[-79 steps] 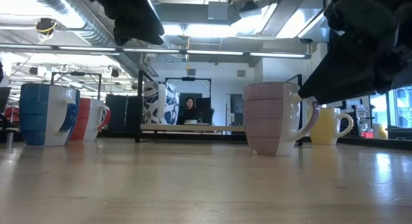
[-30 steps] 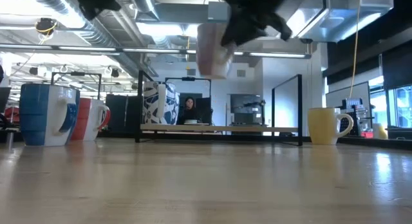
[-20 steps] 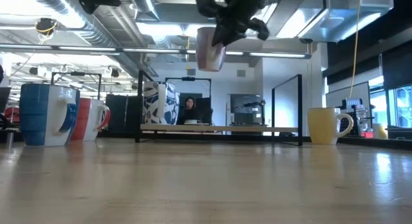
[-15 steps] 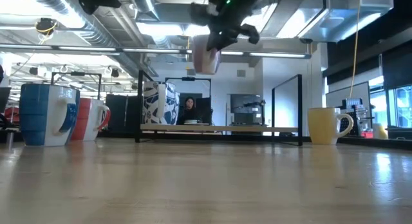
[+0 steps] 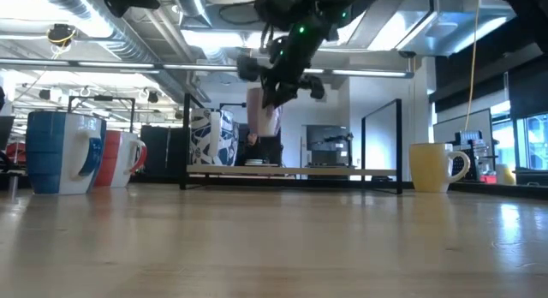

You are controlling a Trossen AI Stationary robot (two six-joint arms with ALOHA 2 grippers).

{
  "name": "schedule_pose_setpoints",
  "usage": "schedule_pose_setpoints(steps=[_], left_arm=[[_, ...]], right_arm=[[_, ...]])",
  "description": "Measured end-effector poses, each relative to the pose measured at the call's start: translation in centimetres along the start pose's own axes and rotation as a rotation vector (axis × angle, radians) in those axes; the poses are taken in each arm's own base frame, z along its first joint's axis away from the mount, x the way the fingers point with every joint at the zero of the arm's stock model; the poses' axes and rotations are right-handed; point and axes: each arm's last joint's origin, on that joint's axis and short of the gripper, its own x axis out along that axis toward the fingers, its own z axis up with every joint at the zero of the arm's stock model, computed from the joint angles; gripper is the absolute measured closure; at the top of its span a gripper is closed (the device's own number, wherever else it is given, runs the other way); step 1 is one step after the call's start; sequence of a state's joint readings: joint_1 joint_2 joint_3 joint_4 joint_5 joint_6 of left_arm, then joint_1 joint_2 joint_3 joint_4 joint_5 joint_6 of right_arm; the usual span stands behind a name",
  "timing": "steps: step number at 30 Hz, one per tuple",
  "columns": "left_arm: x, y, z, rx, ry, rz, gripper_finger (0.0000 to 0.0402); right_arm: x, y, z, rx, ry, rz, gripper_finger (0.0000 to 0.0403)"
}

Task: Place coffee mugs
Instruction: Put the right purple mug on the shelf

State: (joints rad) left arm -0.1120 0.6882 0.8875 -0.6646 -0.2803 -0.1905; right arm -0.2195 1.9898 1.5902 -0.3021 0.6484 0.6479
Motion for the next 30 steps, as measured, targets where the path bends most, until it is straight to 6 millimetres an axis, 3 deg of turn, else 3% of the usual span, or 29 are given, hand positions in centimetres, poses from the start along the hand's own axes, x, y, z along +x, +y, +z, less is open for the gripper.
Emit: schedule_pose_setpoints(steps=[16,30], left_arm=[[0.0,0.0,0.0,-0.007,-0.003,-0.001,0.0283],[0.0,0.0,0.1,-0.006,-0.008,-0.001,0.0283]], right_arm=[[4.7,-0.5,-2.7,0.025,0.075,0.011,0.0371],[5.8,-1.1,-2.4,0.049,0.066,0.011,0.0371]])
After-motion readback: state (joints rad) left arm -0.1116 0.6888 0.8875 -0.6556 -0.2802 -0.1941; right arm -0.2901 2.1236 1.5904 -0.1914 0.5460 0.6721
